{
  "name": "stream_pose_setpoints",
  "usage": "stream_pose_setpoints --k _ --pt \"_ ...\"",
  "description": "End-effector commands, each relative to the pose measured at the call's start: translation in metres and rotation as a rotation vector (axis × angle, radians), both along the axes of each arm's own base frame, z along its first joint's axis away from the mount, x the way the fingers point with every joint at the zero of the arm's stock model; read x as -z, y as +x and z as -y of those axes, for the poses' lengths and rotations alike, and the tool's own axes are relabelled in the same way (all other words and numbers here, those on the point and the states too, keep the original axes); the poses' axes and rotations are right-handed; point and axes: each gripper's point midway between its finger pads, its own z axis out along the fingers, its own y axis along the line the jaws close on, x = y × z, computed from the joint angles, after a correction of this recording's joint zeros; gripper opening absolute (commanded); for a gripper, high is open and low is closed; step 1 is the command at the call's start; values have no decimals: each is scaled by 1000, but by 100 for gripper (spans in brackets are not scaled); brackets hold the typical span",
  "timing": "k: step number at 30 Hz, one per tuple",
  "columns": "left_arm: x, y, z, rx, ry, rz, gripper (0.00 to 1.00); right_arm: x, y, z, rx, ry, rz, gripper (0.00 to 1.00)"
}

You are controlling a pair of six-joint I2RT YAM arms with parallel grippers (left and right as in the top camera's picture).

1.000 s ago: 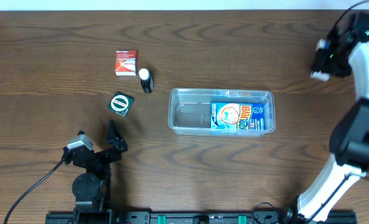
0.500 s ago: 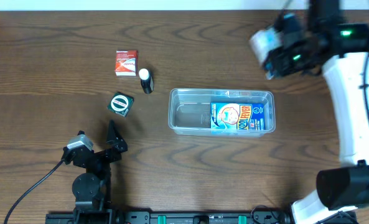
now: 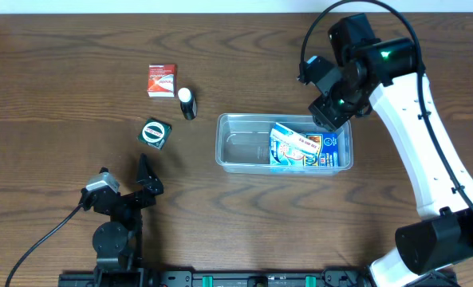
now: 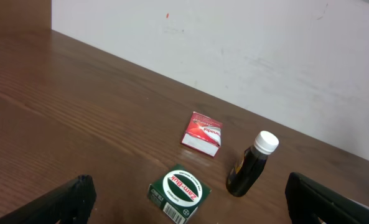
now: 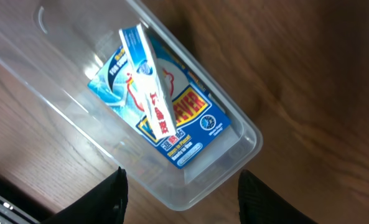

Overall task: Pack container
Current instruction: 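Carry the white box over the container and lower it inside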

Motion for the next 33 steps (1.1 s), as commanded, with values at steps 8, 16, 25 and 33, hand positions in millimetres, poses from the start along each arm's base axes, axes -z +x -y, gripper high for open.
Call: stream_pose_setpoints --k 8,16,25,33 --pt "18 -1 -3 -14 19 -56 98 -2 -7 -27 18 116 -24 38" --pt "18 -1 -3 -14 19 -56 98 12 -16 -52 278 177 -112 38" --pt "18 -1 -3 -14 19 -56 98 73 -43 -103 284 228 -197 36" --pt "18 -1 -3 -14 19 -56 98 99 -49 -81 361 108 -184 32"
